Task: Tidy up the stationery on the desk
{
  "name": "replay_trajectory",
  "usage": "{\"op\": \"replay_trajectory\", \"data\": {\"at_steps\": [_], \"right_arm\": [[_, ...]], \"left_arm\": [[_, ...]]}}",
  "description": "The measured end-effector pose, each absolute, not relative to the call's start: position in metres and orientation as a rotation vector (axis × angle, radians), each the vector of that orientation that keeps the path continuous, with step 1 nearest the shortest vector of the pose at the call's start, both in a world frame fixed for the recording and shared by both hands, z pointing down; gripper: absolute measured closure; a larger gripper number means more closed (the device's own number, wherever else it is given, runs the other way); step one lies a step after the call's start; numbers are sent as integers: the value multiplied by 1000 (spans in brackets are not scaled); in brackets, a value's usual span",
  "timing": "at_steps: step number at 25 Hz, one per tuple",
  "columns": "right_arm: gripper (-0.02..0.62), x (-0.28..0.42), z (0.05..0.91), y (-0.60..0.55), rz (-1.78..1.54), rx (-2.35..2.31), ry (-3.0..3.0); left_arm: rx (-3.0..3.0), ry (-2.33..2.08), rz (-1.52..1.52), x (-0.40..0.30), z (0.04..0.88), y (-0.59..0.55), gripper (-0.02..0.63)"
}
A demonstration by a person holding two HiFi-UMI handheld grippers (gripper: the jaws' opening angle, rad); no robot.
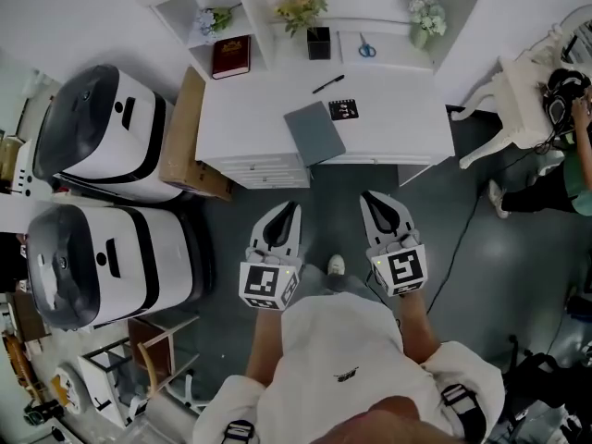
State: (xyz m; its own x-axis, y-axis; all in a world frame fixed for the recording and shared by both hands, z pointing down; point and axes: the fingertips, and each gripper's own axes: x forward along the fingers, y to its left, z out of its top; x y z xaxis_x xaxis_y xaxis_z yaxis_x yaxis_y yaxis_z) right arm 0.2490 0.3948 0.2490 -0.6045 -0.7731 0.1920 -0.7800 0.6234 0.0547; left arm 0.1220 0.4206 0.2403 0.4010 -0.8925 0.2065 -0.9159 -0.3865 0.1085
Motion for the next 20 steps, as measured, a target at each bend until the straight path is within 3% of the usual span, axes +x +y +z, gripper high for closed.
{"op": "replay_trajectory", "data": {"at_steps": [20], "right_arm": [[594,226,298,288,144,1258,-2608]], "left_arm": [[2408,-1513,124,102,291,312,606]]}}
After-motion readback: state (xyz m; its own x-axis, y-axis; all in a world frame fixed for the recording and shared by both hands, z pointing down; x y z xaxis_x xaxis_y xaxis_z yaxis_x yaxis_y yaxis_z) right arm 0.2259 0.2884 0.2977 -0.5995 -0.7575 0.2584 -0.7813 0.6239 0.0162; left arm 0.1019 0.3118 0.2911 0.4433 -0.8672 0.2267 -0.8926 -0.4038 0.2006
